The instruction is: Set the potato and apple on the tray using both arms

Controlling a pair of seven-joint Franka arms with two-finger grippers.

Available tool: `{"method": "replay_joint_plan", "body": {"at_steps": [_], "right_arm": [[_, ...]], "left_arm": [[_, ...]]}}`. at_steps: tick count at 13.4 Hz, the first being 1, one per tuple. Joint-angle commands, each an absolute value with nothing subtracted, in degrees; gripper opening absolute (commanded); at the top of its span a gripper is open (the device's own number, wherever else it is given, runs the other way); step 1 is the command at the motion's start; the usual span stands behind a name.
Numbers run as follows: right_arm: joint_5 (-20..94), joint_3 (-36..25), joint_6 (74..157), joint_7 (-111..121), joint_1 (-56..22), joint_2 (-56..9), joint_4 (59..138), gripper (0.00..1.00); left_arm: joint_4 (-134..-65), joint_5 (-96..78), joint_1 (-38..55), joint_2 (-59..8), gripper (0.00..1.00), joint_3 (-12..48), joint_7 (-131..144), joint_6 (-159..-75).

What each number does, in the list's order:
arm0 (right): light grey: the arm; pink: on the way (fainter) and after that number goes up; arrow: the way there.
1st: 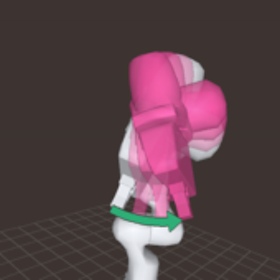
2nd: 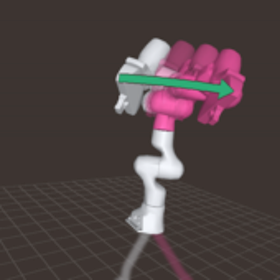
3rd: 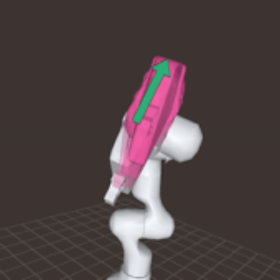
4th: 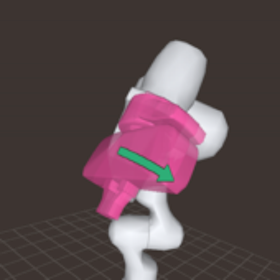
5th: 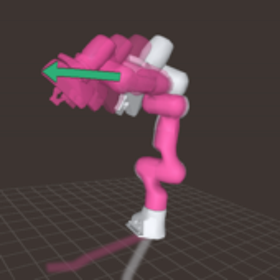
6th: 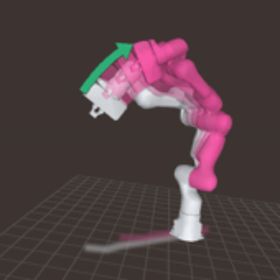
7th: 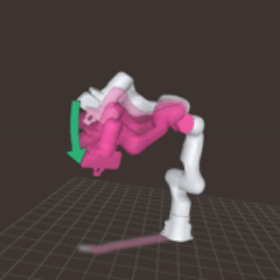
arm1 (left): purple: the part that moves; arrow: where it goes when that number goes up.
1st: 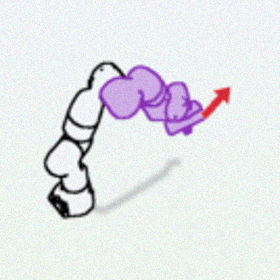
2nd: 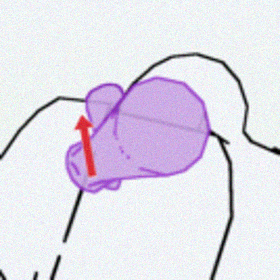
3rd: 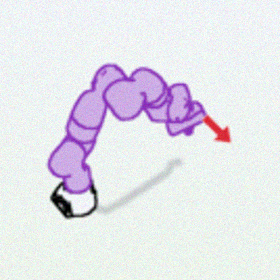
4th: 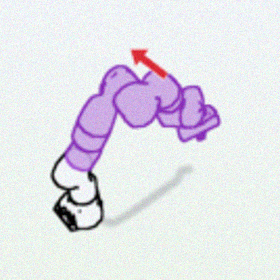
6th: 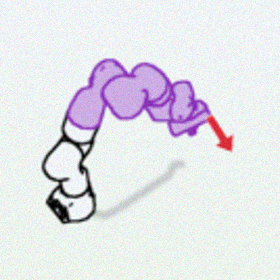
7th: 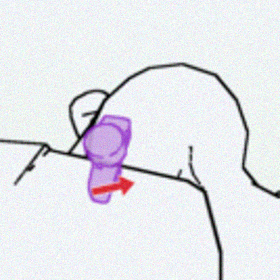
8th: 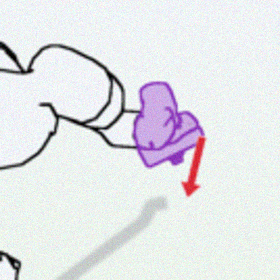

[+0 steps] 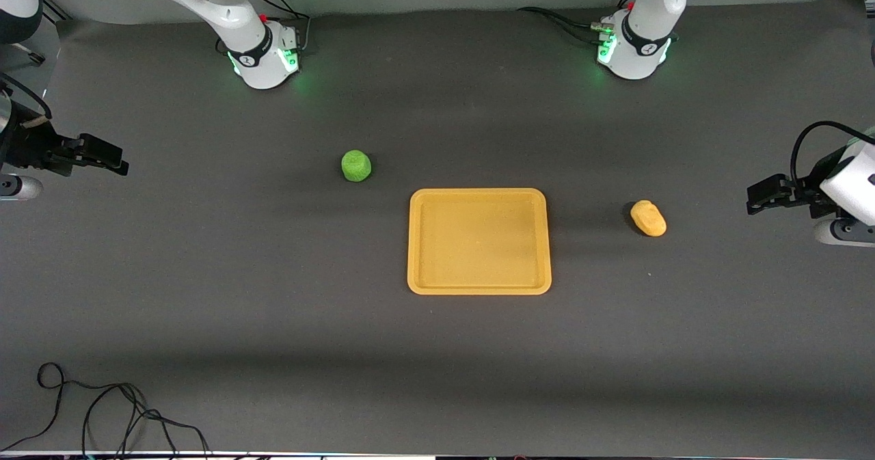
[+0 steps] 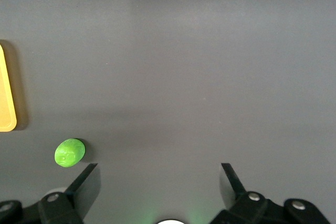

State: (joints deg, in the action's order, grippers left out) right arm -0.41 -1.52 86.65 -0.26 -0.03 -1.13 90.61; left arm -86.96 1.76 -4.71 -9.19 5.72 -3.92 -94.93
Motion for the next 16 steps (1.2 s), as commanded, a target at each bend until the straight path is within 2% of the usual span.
{"method": "replay_joint_plan", "body": {"at_steps": [1,7,10,11,15,16], "right_arm": [[0.79,-1.67,85.69,-0.26,0.09,-1.49,89.56,1.0],[1.14,-1.58,86.04,-1.14,-0.09,-1.76,89.12,1.0],[2.28,-1.76,86.04,-1.23,0.09,-1.84,89.38,1.0],[2.29,-1.76,86.04,-1.75,0.26,-2.28,89.12,1.0],[2.29,-1.85,85.78,-4.75,0.09,-2.55,88.86,1.0],[2.29,-1.85,85.87,-4.66,0.09,-2.55,88.86,1.0]], "left_arm": [[-85.96,1.58,-4.3,-9.67,0.99,5.54,-3.07,-94.66],[-86.39,1.58,-4.48,-9.93,0.99,5.54,-3.51,-94.66],[-89.37,1.49,-4.57,-9.15,1.0,5.54,-3.34,-95.62],[-92.43,1.49,-4.66,-8.27,1.0,5.54,-3.34,-96.93],[-112.54,0.8,-4.66,-2.64,0.99,5.54,-2.03,-110.62],[-115.81,-3.39,-4.83,-2.81,0.96,5.54,1.11,-114.22]]}}
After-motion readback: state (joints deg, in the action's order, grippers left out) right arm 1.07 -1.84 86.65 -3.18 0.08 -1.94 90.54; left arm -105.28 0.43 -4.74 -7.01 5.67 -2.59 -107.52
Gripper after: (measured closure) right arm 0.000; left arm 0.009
